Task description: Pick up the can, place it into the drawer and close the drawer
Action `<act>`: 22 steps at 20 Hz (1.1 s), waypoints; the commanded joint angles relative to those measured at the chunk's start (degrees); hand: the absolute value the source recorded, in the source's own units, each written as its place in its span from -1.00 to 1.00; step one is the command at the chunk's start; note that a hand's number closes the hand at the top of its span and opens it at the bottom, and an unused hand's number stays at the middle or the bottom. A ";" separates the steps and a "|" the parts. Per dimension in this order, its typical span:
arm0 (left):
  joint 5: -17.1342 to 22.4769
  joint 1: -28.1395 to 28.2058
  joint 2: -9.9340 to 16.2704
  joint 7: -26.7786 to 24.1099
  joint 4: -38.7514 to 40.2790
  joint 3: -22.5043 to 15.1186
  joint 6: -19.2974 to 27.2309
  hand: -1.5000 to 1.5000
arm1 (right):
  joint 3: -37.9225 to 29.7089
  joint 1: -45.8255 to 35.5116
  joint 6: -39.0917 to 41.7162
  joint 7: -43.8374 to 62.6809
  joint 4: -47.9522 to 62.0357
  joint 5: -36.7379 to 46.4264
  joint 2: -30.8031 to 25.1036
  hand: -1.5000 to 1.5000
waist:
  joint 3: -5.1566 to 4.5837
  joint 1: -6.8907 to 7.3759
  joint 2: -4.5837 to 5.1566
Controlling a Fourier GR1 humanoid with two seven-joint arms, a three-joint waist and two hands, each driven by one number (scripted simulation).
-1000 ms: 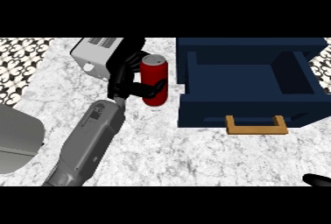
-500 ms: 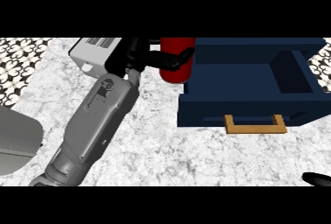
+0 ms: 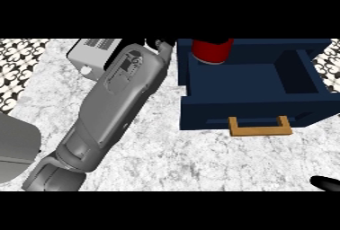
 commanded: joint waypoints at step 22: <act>11.90 -21.89 -0.46 -2.74 25.87 -10.26 10.49 -1.00 | 0.97 -7.42 -1.07 4.12 1.68 0.25 -2.46 -1.00 | 0.12 -3.70 0.89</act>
